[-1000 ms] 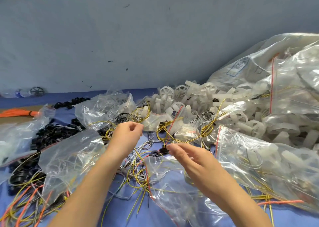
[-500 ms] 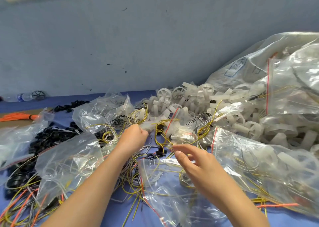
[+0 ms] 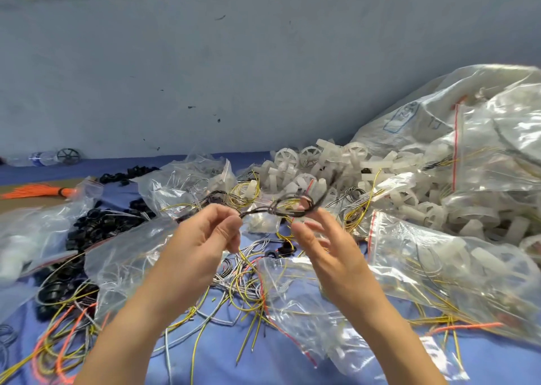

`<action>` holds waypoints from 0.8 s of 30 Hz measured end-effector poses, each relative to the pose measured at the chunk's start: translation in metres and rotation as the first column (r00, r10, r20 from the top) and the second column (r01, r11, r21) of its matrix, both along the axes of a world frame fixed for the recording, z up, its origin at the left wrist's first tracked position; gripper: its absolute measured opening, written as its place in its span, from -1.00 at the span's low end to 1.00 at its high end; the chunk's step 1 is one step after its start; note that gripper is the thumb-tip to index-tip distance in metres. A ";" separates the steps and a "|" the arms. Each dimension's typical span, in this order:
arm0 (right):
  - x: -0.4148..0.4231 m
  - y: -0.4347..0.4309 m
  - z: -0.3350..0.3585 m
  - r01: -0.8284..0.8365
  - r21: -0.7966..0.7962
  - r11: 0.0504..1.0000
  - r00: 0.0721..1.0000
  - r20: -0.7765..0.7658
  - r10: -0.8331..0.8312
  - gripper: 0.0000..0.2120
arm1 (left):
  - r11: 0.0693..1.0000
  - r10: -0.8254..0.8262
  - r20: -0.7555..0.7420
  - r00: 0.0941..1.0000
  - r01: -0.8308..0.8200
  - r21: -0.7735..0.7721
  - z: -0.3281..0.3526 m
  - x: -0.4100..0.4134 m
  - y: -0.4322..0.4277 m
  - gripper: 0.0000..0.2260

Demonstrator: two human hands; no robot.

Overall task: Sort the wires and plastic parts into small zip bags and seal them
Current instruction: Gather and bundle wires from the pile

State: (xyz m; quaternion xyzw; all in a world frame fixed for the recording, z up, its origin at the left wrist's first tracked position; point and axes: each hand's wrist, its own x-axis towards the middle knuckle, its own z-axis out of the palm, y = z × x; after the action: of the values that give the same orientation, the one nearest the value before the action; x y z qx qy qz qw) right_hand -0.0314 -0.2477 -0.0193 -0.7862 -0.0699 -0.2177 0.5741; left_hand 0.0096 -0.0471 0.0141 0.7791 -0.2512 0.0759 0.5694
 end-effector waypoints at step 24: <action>0.004 0.008 0.011 -0.061 0.681 0.730 0.946 -0.194 0.260 -0.57 | 0.860 -0.110 0.527 0.842 -0.186 0.476 -0.010 -0.014 -0.013 -0.79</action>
State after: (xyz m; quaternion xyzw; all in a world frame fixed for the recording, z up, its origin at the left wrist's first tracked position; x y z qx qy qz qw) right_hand -0.0271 -0.2395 -0.0088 -0.5422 0.0247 -0.0657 0.8373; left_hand -0.0042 -0.0604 0.0037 0.8532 -0.3950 0.2336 0.2477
